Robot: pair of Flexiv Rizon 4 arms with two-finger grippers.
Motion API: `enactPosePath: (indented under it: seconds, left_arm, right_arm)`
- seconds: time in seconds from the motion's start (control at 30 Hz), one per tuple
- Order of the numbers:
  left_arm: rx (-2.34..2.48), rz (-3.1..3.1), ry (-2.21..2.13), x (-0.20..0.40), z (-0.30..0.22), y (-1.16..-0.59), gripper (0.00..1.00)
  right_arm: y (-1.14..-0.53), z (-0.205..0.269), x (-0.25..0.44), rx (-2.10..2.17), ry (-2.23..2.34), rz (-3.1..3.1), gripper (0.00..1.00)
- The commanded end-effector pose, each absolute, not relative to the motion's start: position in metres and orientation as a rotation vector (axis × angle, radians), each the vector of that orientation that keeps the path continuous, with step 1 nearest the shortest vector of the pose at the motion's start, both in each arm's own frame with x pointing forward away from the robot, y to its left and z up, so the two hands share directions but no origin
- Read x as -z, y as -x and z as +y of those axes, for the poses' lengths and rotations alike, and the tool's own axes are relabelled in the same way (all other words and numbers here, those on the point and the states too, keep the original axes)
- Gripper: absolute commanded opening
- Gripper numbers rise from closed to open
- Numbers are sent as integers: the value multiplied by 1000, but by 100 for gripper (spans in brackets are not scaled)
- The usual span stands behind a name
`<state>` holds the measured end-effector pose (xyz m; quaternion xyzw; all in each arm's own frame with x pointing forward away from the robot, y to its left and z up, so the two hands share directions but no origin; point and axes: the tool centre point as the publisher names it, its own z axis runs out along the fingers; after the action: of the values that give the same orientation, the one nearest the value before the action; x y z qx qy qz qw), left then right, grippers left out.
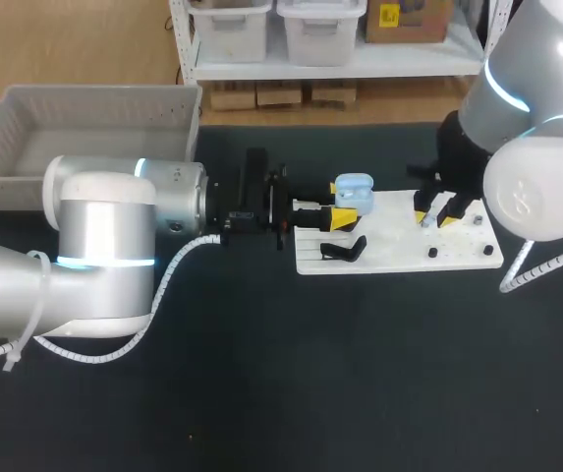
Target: Pick up each earbud case from the left stands, insert the matching earbuds, close the lid, and place the case in the box.
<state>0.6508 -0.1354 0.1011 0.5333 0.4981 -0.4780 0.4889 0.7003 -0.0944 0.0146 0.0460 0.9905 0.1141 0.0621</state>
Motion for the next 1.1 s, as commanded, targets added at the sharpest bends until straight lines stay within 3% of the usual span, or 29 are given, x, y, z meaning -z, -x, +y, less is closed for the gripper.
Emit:
enactPosePath:
  seconds: [0.03,0.3,0.57,1.1]
  left_arm:
    - [1156,1211,-1291,-101,-136,-649,0]
    - [1156,1211,-1291,-101,-136,-649,0]
    - [1156,1211,-1291,-101,-136,-649,0]
    - [1156,1211,-1291,-101,-136,-649,0]
  right_arm:
    - [-700,-94,-14,-345,-140,2995,32]
    - [-702,-93,-13,-344,-139,2994,29]
    - [-701,-93,-13,-340,-142,2995,0]
    - [-684,-93,-40,-336,-128,2988,0]
